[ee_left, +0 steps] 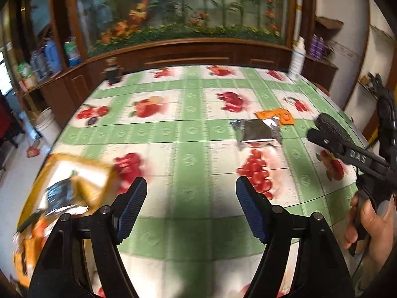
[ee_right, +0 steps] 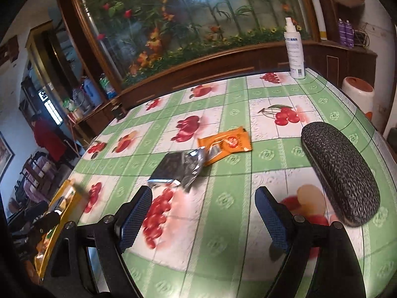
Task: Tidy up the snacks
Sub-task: 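Withdraw both open grippers from the foam box back over the silver and orange bags, then grasp the silver foil bag with left gripper while right gripper grasps the orange snack packet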
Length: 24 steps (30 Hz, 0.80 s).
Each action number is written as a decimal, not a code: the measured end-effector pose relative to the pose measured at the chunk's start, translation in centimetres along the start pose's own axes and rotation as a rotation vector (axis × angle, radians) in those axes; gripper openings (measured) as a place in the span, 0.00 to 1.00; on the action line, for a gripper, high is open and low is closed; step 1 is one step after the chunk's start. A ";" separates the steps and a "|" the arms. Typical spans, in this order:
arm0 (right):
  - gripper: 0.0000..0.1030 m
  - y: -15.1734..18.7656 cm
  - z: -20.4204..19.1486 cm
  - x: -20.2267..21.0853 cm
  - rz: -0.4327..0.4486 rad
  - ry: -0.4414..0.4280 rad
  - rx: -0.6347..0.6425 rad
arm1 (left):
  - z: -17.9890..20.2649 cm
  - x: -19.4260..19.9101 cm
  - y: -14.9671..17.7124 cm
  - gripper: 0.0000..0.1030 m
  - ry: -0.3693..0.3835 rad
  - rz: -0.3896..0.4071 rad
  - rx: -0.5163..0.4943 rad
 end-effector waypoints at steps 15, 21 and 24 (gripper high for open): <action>0.85 -1.5 4.0 -2.4 -0.090 -0.022 -0.083 | 10.2 -9.3 -6.6 0.72 0.318 -0.003 -0.545; 0.85 -2.5 3.8 -4.2 -0.113 -0.029 -0.083 | 11.3 -12.0 -7.1 0.72 0.320 -0.036 -0.637; 0.85 -3.0 3.4 -4.7 -0.109 -0.035 -0.089 | 11.4 -13.0 -7.1 0.72 0.234 -0.031 -0.681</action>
Point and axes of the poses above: each gripper's, at about its wrist camera, not at the fingertips, and x roughly against the way its jaws point, z to its right, y to its underside, the point moved 4 cm from there along -x, roughly the way its jaws point, and after that the axes turned 7 degrees about -x, right-handed, at the moved point
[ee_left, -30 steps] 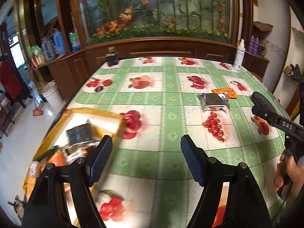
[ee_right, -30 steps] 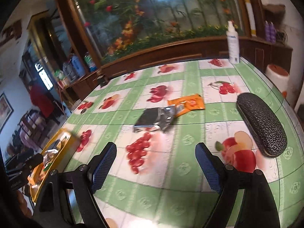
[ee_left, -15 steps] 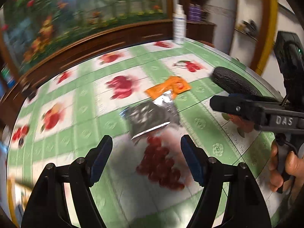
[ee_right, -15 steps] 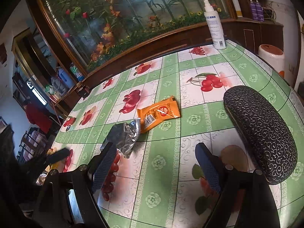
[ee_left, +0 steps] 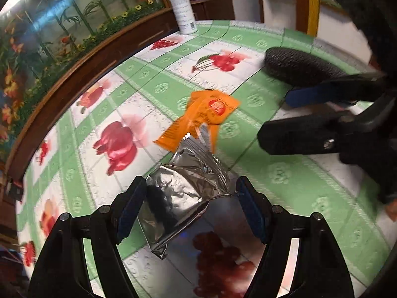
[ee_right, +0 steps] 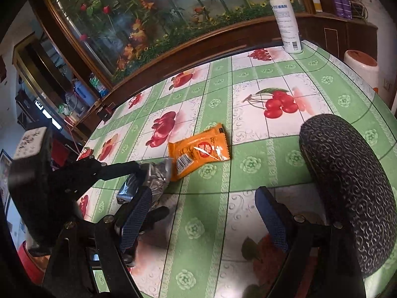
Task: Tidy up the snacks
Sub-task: 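Grasp the silver foil bag with left gripper while right gripper grasps the orange snack packet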
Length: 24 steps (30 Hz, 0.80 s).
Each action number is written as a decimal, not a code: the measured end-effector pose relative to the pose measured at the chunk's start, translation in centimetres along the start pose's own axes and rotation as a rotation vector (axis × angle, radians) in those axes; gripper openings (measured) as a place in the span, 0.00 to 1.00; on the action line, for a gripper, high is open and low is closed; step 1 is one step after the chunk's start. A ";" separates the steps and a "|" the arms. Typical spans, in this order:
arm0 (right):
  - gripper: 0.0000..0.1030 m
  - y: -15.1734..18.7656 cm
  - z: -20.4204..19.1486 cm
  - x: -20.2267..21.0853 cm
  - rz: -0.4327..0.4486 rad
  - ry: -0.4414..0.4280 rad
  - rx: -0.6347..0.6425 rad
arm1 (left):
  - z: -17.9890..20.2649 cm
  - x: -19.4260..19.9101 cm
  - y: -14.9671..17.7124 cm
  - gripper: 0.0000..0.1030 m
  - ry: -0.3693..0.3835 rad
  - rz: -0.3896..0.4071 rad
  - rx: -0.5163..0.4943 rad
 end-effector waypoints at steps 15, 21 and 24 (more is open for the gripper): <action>0.85 -1.1 -4.2 -6.3 -0.006 0.046 -0.015 | -3.6 3.9 7.0 0.59 0.000 -0.071 0.348; 0.68 -2.9 -5.7 -8.9 0.013 0.169 0.064 | -3.8 6.4 10.6 0.59 0.000 -0.072 0.541; 0.52 -3.6 -6.0 -9.8 0.009 0.216 0.125 | -3.7 7.3 12.1 0.59 0.006 -0.066 0.600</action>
Point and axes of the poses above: each gripper's, at about its wrist camera, not at the fingertips, and x roughly against the way its jaws point, z to its right, y to its underside, the point moved 4 cm from there along -x, roughly the way its jaws point, and after that the axes turned 7 degrees about -x, right-handed, at the moved point
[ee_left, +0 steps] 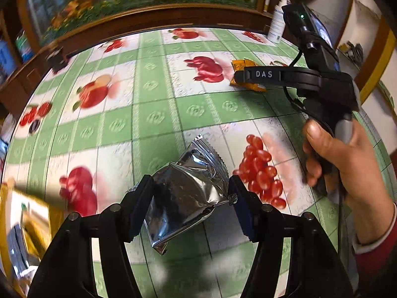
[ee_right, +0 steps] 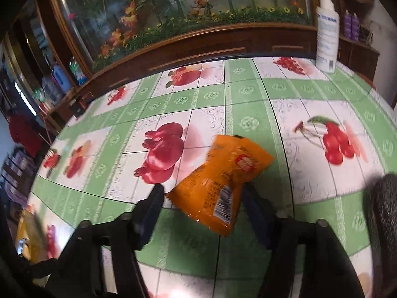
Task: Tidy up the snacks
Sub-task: 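Grasp the silver foil bag with left gripper while right gripper grasps the orange snack packet, then lift the silver bag with left gripper toward the foam box while right gripper carries the orange packet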
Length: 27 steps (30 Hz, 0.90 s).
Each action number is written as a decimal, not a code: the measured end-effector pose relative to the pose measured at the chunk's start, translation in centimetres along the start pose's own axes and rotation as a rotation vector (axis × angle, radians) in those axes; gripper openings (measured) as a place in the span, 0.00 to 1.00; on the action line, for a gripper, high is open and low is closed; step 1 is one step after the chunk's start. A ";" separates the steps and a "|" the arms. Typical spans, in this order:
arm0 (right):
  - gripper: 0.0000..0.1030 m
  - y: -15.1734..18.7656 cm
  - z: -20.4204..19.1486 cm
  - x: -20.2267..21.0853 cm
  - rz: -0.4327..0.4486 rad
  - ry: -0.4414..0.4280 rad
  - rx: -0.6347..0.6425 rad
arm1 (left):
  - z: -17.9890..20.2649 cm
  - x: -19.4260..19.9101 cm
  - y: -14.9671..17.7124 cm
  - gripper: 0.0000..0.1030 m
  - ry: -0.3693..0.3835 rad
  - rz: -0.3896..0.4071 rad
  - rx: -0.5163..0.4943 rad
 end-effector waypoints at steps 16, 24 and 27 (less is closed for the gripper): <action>0.38 2.4 -3.2 1.4 -0.026 0.019 0.183 | -1.4 4.2 4.1 0.35 -0.005 0.087 0.102; 0.27 6.5 -4.0 5.8 -0.008 -0.109 0.152 | -1.0 4.0 4.7 0.32 -0.021 0.066 0.057; 0.27 7.1 -4.1 7.3 0.005 -0.166 0.123 | -0.6 4.6 5.1 0.25 -0.022 0.085 0.039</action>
Point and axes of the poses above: each gripper's, at about its wrist camera, not at the fingertips, and x roughly against the way its jaws point, z to its right, y to its underside, the point moved 4 cm from there along -x, roughly the way its jaws point, and after that the axes turned 7 degrees about -x, right-handed, at the moved point
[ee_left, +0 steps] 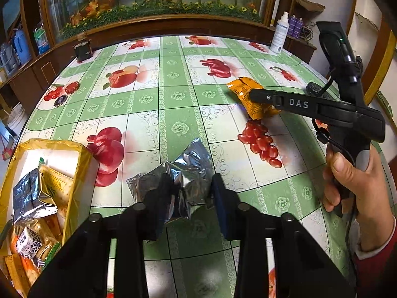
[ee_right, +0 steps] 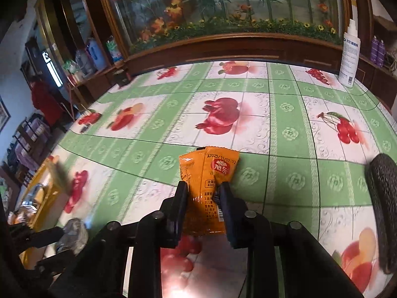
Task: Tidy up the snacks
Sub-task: 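Lift the silver bag with left gripper toward the foam box while right gripper carries the orange packet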
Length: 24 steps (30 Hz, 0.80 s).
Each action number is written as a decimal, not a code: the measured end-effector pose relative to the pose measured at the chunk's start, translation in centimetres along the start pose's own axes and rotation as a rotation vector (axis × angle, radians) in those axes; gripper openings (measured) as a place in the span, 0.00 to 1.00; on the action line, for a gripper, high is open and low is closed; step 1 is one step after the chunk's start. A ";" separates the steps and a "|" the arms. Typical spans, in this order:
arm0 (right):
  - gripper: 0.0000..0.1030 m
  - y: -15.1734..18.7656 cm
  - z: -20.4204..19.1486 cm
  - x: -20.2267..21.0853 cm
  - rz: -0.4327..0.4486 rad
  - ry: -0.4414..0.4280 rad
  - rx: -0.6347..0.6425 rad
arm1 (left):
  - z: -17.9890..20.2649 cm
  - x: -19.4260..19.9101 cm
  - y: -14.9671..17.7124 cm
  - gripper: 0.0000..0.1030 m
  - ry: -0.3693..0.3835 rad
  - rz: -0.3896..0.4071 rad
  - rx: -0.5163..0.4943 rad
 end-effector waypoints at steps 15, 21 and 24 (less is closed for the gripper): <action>0.27 2.8 -2.7 3.7 0.017 -0.133 -0.017 | 1.6 0.9 2.7 0.82 -0.195 0.044 -0.186; 0.27 3.7 -2.1 4.2 0.013 -0.168 -0.066 | 4.2 -0.9 2.0 0.82 -0.344 0.032 -0.537; 0.27 3.6 -1.2 4.7 0.028 -0.167 -0.092 | 2.8 -2.3 1.7 0.83 -0.387 -0.081 -0.472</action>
Point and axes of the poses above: each gripper's, at about its wrist camera, not at the fingertips, and x roughly against the way its jaws point, z to its right, y to its underside, the point moved 4 cm from there along -x, roughly the way its jaws point, and after that the axes turned 7 degrees about -x, right-handed, at the moved point
